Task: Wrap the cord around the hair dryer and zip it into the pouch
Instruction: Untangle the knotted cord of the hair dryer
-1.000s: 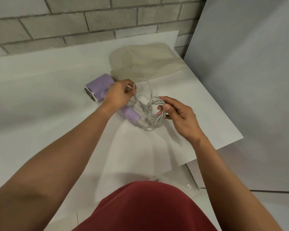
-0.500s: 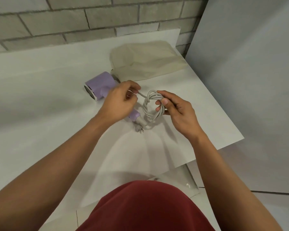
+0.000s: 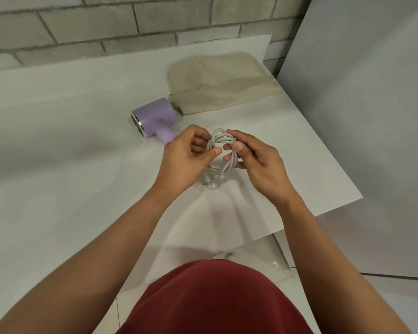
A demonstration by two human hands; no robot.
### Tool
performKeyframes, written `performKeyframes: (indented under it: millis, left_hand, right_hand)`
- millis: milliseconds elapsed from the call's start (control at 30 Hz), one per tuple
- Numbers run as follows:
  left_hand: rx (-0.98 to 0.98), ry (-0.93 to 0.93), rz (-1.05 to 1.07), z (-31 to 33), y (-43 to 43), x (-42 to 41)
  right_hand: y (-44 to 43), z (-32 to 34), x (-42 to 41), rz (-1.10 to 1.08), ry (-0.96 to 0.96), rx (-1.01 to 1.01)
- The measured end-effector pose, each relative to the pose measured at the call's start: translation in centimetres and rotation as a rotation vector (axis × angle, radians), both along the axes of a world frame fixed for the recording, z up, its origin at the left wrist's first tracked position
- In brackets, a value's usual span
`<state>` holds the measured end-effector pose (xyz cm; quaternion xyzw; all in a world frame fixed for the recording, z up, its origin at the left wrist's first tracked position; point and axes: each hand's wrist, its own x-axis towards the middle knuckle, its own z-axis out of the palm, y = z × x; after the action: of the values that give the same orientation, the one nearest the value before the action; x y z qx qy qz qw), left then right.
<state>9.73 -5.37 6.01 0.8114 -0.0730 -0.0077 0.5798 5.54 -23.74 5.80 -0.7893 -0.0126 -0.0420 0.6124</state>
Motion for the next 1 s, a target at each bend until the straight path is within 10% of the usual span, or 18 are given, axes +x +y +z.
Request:
performKeyframes:
  millis: [300, 867, 1000]
  left_hand:
    - [-0.057, 0.094, -0.041, 0.6, 1.6, 1.0]
    - [-0.032, 0.141, -0.217, 0.5, 5.2, 1.5]
    - [-0.049, 0.141, -0.167, 0.3, 5.9, 2.1]
  right_hand:
    - [1.8, 0.4, 0.6, -0.159, -0.509, -0.863]
    - [5.9, -2.2, -0.5, -0.432, -0.655, -0.748]
    - [6.5, -0.5, -1.1, -0.479, -0.426, -0.387]
